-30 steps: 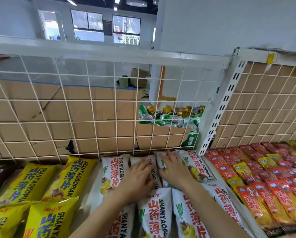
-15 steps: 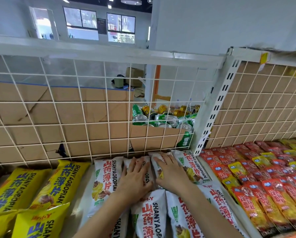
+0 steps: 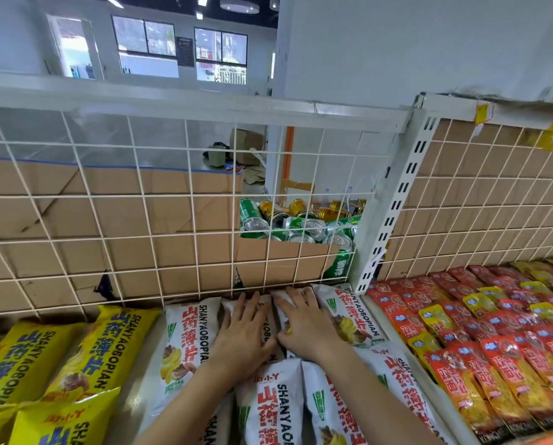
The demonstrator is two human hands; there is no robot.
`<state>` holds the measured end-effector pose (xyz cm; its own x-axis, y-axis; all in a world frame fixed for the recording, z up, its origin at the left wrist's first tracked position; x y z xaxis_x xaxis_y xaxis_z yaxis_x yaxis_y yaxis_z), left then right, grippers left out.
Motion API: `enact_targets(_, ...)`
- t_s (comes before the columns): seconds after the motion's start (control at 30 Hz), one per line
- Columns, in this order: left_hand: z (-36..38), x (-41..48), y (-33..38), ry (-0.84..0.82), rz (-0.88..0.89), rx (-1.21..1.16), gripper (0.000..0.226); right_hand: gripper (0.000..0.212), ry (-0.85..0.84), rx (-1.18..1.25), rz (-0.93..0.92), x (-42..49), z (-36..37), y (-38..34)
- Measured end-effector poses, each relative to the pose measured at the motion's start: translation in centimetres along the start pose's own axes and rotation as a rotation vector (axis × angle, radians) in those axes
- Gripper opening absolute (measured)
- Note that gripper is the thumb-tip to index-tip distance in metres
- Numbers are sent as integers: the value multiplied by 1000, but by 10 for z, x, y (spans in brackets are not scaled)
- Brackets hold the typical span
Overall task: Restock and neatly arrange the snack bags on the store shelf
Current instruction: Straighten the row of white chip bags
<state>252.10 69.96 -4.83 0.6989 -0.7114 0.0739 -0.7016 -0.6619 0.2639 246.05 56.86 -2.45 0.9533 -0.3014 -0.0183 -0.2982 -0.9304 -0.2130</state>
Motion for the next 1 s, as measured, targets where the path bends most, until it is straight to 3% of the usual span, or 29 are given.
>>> enact_targets(0.2,-7,-4,-1,69,4,37,98,60,44,33,-8,-4,-5,4)
enact_targets(0.37,-20,-25,-26,195,-215,35,91,53,250,21,213,-6,-17,43)
enact_targets(0.47,-18,-36,-35,130,-311,29,73,58,148,75,334,-8,-14,65)
enact_targets(0.6,-21,-37,-34,145,-416,-88,70,59,96,138,334,-11,-11,68)
enact_targets(1.0,-18,-30,-17,139,-389,-30,69,61,57,131,294,-10,-8,61)
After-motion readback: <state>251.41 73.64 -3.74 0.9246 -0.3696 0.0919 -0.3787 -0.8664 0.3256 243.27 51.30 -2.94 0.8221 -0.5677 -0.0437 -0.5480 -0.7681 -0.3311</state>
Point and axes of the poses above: each hand's wrist, its own x-axis towards the middle knuckle, its own z-axis out of the palm, y = z × x, the point moved 1 cm from there along x, towards the middle knuckle, and after that the axes turned 6 degrees about y, right-handed, at the moved point
